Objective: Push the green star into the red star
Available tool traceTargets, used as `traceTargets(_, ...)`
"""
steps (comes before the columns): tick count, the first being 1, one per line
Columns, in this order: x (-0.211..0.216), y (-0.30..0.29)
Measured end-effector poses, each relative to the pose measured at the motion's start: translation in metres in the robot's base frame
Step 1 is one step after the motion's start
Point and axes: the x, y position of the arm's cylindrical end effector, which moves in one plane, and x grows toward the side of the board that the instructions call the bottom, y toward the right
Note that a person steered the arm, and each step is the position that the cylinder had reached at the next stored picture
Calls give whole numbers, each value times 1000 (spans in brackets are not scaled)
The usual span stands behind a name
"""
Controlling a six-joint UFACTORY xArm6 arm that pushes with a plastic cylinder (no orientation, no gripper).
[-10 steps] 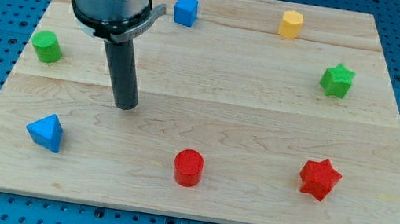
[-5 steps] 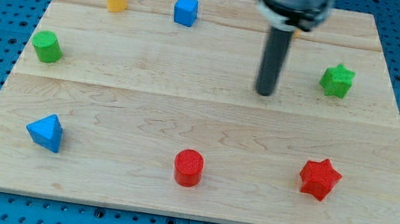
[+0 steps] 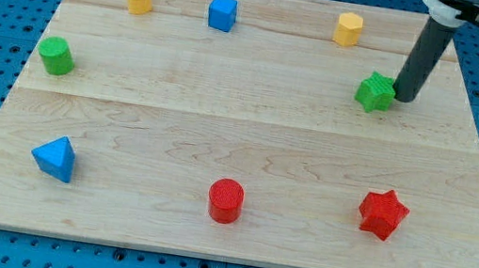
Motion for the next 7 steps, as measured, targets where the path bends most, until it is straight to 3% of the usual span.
traceTargets(1,-23,-4)
traceTargets(2,16,-47)
traceTargets(3,59,-52)
traceTargets(5,35,-80)
traceTargets(6,88,-90)
traceTargets(7,69,-110)
